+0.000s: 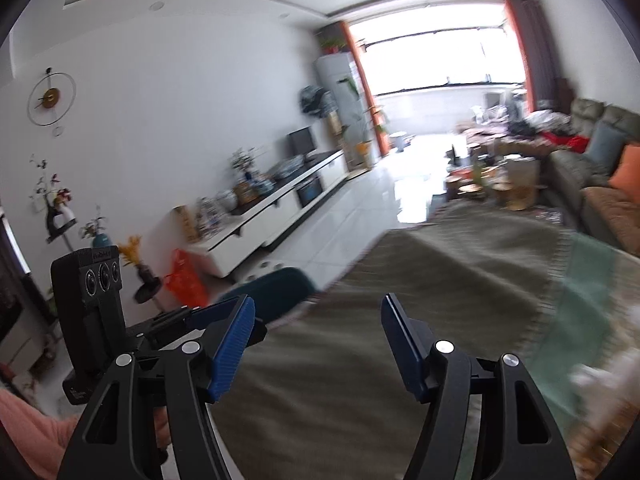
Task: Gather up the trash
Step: 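Grasp a gold wrapper with the left gripper while the right gripper grasps a plastic bag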
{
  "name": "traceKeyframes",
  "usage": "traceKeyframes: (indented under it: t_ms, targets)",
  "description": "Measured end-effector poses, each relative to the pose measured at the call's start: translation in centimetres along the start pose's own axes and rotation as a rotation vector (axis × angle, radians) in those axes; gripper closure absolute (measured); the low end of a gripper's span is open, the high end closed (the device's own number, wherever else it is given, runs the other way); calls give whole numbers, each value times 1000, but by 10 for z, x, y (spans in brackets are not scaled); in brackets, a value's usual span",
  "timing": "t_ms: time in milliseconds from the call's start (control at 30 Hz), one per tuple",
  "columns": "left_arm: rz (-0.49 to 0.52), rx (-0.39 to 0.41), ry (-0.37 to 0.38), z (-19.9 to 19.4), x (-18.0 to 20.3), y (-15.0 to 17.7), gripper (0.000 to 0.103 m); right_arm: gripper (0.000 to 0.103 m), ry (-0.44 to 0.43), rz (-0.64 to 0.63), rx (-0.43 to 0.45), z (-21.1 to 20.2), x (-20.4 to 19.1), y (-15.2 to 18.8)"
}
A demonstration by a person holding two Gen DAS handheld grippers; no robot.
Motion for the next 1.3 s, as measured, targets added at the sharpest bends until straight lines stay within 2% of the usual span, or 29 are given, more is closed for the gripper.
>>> traceKeyframes:
  t_ms: [233, 300, 500, 600, 800, 933, 1067, 1133, 1200, 1300]
  targets:
    - [86, -96, 166, 45, 71, 20, 40, 37, 170, 74, 74, -58, 64, 12]
    - [104, -124, 210, 58, 91, 27, 40, 37, 243, 95, 90, -75, 84, 21]
    - [143, -178, 323, 81, 132, 41, 40, 37, 365, 190, 107, -106, 133, 43]
    - [166, -199, 369, 88, 154, 43, 35, 37, 406, 239, 101, -115, 157, 56]
    - [192, -234, 455, 102, 184, 41, 32, 39, 406, 319, 62, -114, 184, 84]
    - [187, -266, 461, 117, 194, 44, 32, 45, 381, 354, 38, -106, 191, 94]
    - [135, -309, 462, 138, 194, 48, 34, 55, 358, 368, 33, -103, 197, 98]
    - [103, -324, 479, 143, 193, 48, 47, 58, 348, 371, 29, -100, 198, 98]
    - [68, -347, 497, 148, 190, 50, 52, 63, 338, 376, 27, -99, 198, 100]
    - [28, -364, 525, 150, 187, 51, 66, 71, 321, 386, 26, -98, 199, 101]
Point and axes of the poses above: each gripper's, at about its wrist camera, not at the fingertips, and z roughly the way its jaws point, x to its right, y to its underside, the point moved 7 cm from there along z, roughly the way its jaws point, and after that the axes turned 9 degrees about y, right-handed, at the moved point
